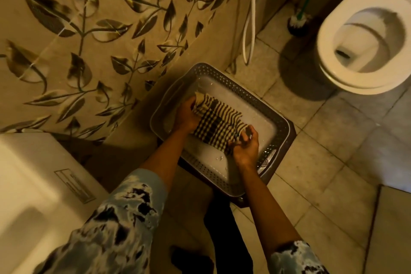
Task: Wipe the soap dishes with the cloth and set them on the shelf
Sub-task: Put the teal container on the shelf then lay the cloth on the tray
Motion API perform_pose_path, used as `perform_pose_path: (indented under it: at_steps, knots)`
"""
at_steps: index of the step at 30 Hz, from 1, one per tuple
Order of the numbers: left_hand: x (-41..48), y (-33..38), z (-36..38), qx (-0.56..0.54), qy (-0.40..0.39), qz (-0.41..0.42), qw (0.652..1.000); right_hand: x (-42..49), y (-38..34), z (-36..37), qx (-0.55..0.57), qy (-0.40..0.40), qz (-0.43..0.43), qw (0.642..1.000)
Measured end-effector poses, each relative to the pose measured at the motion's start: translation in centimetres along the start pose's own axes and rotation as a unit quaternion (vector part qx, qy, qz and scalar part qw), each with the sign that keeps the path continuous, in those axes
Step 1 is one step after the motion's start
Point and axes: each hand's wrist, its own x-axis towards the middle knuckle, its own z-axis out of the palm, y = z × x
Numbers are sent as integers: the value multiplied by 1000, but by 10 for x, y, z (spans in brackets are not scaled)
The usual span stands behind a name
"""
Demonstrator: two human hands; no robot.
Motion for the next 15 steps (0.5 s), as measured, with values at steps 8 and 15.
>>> perform_pose_path:
  at_steps: [8,15]
  knots:
    - [-1,-4,-5,5,95,-14,995,-16,-6,-8,-56,77,-43,994]
    - [-27,-9,15,131,7,52,990,-26,20,-12,-338,-88,-202,915]
